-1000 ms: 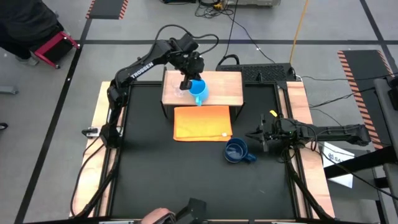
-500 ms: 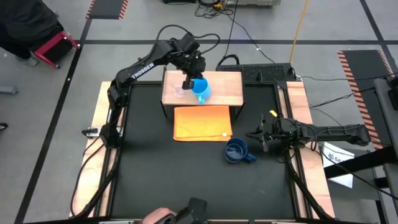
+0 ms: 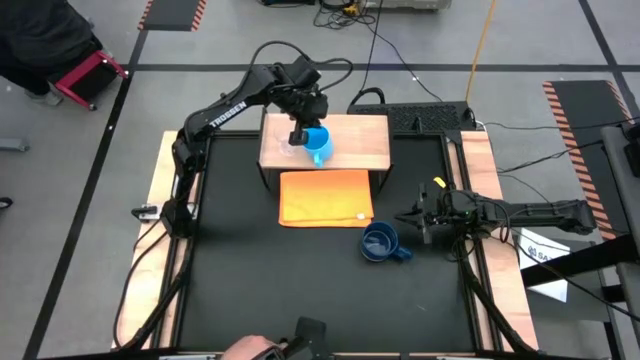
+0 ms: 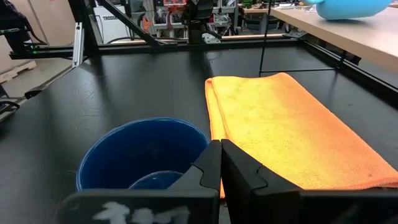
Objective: Stack small to large cups/mugs on shelf
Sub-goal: Put the light blue mug on the shelf
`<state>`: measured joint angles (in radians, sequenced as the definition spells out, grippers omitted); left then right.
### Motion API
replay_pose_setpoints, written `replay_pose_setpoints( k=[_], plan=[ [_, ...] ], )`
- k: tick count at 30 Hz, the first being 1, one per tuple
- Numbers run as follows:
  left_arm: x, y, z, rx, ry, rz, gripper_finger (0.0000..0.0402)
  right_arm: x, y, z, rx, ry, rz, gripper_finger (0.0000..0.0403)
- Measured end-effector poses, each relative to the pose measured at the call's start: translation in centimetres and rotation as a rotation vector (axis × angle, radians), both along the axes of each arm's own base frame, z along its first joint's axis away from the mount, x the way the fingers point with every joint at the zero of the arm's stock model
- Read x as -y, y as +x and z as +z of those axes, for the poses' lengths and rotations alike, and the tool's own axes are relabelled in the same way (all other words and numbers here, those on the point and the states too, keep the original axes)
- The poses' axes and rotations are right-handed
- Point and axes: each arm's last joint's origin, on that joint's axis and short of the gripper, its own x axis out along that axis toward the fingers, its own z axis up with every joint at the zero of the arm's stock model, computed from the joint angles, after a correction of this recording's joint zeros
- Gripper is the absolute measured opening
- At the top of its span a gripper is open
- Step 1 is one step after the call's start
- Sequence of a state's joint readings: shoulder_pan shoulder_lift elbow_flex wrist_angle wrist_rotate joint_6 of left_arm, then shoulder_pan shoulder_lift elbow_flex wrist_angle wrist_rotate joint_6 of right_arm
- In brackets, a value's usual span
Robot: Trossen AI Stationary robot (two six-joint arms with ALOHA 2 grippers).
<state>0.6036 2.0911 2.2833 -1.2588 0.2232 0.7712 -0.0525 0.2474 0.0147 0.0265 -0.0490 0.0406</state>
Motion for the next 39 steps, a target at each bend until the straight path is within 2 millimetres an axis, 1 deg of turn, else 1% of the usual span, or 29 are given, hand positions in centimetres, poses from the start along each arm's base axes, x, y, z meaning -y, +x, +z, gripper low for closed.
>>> replay_pose_setpoints(
  k=[4, 8, 14, 22, 33, 39],
  plan=[
    [0.5, -0.2, 0.6, -0.038, 0.042, -0.008, 0.0004, 0.0, 0.0, 0.1, 0.006, 0.0, 0.0, 0.0],
    [0.8, -0.2, 1.3, -0.037, 0.061, -0.022, 0.0004, 0.0, 0.0, 0.1, 0.008, 0.0, 0.0, 0.0],
    [0.7, -0.3, 1.3, -0.033, 0.047, -0.028, 0.0004, 0.0, 0.0, 0.1, 0.014, 0.0, 0.002, 0.0],
    [0.6, 0.0, 1.5, 0.043, 0.011, -0.06, 0.0003, 0.0, 0.0, 0.2, 0.019, 0.001, 0.002, 0.0],
    [-0.4, 1.3, -0.6, 0.016, -0.021, -0.044, 0.0003, 0.0, 0.0, 0.1, 0.009, -0.007, 0.001, 0.0],
    [-0.5, 1.3, -0.9, -0.006, -0.011, -0.028, 0.0003, 0.0, 0.0, 0.1, 0.008, -0.011, 0.002, 0.0]
  ],
)
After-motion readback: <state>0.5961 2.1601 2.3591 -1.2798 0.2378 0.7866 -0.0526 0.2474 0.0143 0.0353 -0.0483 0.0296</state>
